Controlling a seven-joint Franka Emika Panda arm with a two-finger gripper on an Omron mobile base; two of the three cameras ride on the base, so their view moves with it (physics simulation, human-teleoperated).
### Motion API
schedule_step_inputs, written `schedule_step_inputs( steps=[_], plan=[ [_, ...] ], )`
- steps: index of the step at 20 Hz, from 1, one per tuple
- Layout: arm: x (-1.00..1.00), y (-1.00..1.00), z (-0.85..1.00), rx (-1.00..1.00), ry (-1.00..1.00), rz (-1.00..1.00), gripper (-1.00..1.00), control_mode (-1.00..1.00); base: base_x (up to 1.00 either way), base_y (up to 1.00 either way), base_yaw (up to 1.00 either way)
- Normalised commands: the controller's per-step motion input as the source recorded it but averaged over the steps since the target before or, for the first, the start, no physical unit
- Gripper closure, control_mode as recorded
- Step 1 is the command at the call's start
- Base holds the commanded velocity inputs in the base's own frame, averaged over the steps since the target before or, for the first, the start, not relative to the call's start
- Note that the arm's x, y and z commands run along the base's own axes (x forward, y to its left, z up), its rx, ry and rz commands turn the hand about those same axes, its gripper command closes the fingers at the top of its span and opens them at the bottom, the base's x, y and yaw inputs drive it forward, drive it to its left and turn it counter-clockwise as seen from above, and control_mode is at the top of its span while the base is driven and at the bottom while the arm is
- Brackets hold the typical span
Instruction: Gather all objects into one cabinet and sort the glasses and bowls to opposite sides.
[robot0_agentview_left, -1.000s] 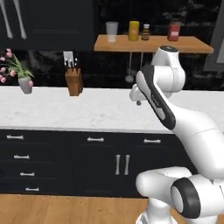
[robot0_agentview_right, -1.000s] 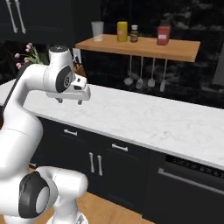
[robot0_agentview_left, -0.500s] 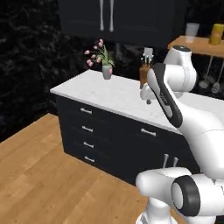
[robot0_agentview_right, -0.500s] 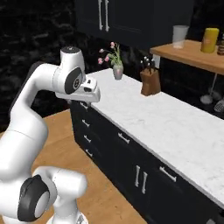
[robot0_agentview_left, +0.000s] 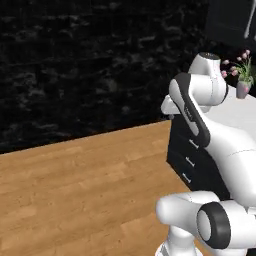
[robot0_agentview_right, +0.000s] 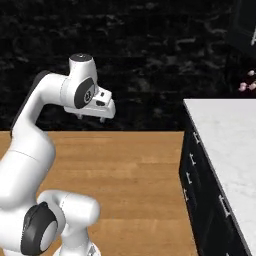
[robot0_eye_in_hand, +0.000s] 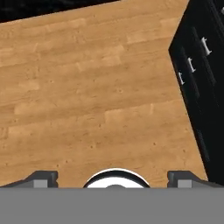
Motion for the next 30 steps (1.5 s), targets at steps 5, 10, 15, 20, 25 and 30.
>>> schedule_step_inputs(
  steps=[5, 10, 15, 20, 25, 30],
  plan=[
    [0.00, 0.00, 0.00, 0.00, 0.00, 0.00, -1.00, 1.00, -0.20, 0.00, 1.00],
    [0.00, 0.00, 0.00, 0.00, 0.00, 0.00, -1.00, 1.00, -0.10, 0.00, 1.00],
    [0.00, 0.00, 0.00, 0.00, 0.00, 0.00, -1.00, 1.00, 0.14, -0.02, 0.93],
    [0.00, 0.00, 0.00, 0.00, 0.00, 0.00, -1.00, 1.00, 0.52, -0.07, 0.78],
    [0.00, 0.00, 0.00, 0.00, 0.00, 0.00, -1.00, 1.00, 0.45, -0.13, 0.75],
    [0.00, 0.00, 0.00, 0.00, 0.00, 0.00, -1.00, 1.00, 0.69, -0.01, 0.57]
  ],
)
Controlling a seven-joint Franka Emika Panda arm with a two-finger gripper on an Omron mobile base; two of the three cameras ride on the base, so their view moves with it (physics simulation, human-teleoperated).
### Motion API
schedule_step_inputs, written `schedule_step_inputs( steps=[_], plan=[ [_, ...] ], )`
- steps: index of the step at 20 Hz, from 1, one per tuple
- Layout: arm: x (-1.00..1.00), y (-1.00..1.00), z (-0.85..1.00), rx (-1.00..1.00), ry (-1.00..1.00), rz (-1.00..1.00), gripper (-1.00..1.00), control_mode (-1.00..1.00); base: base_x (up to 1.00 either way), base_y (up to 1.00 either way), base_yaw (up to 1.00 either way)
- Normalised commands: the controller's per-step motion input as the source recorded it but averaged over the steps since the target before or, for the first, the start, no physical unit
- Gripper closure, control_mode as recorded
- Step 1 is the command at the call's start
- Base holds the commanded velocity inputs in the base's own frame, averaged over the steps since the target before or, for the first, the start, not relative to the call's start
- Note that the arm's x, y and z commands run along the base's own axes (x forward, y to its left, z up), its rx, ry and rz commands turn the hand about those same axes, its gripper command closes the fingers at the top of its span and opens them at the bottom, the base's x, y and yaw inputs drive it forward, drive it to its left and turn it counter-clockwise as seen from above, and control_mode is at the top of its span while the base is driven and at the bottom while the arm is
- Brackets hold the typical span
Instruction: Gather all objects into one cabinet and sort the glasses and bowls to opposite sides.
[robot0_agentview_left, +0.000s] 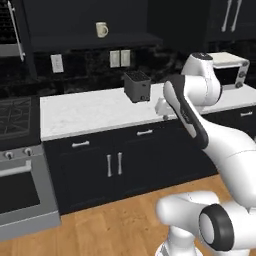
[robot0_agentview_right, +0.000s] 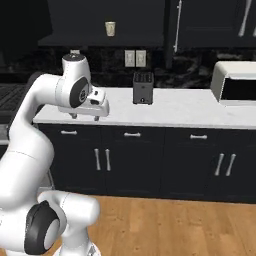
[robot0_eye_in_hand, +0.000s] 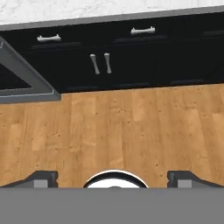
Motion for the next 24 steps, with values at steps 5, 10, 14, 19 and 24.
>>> schedule_step_inputs(
  steps=[5, 10, 14, 19, 24],
  plan=[
    [0.00, 0.00, 0.00, 0.00, 0.00, 0.00, -1.00, 1.00, 1.00, 0.00, 0.21],
    [0.00, 0.00, 0.00, 0.00, 0.00, 0.00, -1.00, 1.00, 1.00, -0.01, 0.14],
    [0.00, 0.00, 0.00, 0.00, 0.00, 0.00, -1.00, 1.00, 1.00, -0.07, 0.16],
    [0.00, 0.00, 0.00, 0.00, 0.00, 0.00, -1.00, 1.00, 0.75, -0.37, 0.24],
    [0.00, 0.00, 0.00, 0.00, 0.00, 0.00, -1.00, 1.00, 0.30, -0.41, 0.17]
  ],
)
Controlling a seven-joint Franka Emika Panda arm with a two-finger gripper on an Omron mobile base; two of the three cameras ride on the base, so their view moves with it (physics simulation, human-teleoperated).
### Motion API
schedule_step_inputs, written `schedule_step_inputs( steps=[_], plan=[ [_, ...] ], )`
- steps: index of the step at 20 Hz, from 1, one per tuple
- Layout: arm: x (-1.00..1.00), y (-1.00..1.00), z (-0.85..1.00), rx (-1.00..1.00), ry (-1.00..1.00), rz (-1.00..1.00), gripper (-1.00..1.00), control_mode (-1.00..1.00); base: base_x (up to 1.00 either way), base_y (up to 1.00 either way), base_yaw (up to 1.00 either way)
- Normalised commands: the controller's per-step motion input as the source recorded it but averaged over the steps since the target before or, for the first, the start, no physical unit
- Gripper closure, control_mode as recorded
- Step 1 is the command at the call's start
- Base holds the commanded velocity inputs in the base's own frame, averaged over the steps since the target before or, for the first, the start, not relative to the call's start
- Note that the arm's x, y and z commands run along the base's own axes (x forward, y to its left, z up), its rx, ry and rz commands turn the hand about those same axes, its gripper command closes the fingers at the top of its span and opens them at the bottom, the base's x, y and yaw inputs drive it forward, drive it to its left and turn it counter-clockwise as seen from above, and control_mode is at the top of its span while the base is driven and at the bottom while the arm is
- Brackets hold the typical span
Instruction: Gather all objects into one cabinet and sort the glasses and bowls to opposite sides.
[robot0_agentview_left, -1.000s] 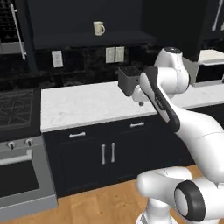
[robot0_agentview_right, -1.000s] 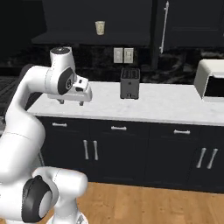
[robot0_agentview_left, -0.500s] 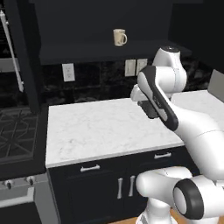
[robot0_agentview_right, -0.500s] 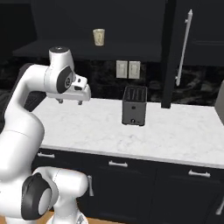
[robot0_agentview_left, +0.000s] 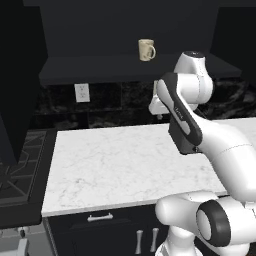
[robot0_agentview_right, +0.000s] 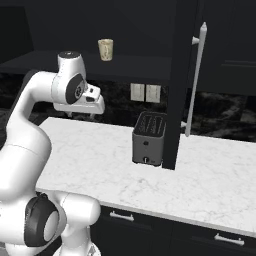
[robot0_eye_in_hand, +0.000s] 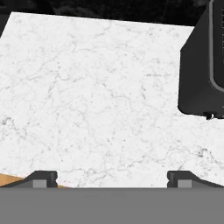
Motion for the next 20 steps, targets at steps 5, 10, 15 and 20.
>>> schedule_step_inputs(
  steps=[5, 10, 15, 20],
  plan=[
    [0.00, 0.00, 0.00, 0.00, 0.00, 0.00, -1.00, 1.00, 0.00, -0.03, 0.01],
    [-0.20, 0.00, 0.21, 0.01, -0.19, 0.08, -1.00, -1.00, -0.09, 0.00, 0.04],
    [-0.02, -0.03, 0.88, 0.06, -0.52, 0.13, -1.00, -1.00, 0.00, 0.00, 0.00],
    [0.41, -0.09, 0.92, 0.06, -0.27, 0.08, -1.00, -1.00, 0.00, 0.00, 0.00]
  ],
)
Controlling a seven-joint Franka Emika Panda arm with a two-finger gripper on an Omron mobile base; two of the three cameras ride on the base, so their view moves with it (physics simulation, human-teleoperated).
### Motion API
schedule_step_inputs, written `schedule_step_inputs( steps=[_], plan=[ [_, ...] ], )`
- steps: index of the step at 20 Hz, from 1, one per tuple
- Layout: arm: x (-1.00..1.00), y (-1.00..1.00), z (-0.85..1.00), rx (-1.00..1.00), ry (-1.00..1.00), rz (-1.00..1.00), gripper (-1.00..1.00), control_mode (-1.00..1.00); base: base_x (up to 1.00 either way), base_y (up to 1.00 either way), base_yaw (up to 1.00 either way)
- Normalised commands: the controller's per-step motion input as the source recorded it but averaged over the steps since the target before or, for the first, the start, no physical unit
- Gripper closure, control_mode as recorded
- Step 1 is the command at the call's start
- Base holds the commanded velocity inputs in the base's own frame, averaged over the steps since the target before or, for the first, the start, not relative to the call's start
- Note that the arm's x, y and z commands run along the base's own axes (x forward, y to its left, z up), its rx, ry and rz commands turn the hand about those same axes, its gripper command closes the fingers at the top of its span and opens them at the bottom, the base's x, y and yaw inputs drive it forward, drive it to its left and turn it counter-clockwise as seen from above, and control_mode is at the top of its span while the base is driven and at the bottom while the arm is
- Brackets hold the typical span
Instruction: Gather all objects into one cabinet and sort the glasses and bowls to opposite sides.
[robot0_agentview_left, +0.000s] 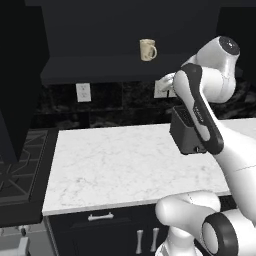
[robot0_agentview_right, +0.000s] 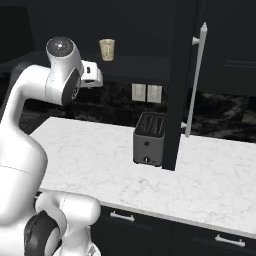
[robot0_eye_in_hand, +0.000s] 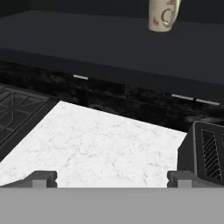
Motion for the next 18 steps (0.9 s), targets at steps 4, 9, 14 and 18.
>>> schedule_step_inputs(
  steps=[4, 9, 14, 18],
  plan=[
    [0.94, 0.00, 0.79, 0.00, -0.01, 0.00, -1.00, -1.00, 0.00, 0.00, 0.00],
    [0.60, 0.00, 0.45, 0.00, 0.00, 0.00, -1.00, -1.00, 0.00, 0.00, 0.00],
    [0.46, -0.02, 0.07, 0.05, -0.05, 0.00, -1.00, -1.00, 0.00, 0.00, 0.00],
    [0.46, 0.00, 0.00, 0.01, -0.06, 0.00, -1.00, -1.00, 0.00, 0.00, 0.00]
  ],
)
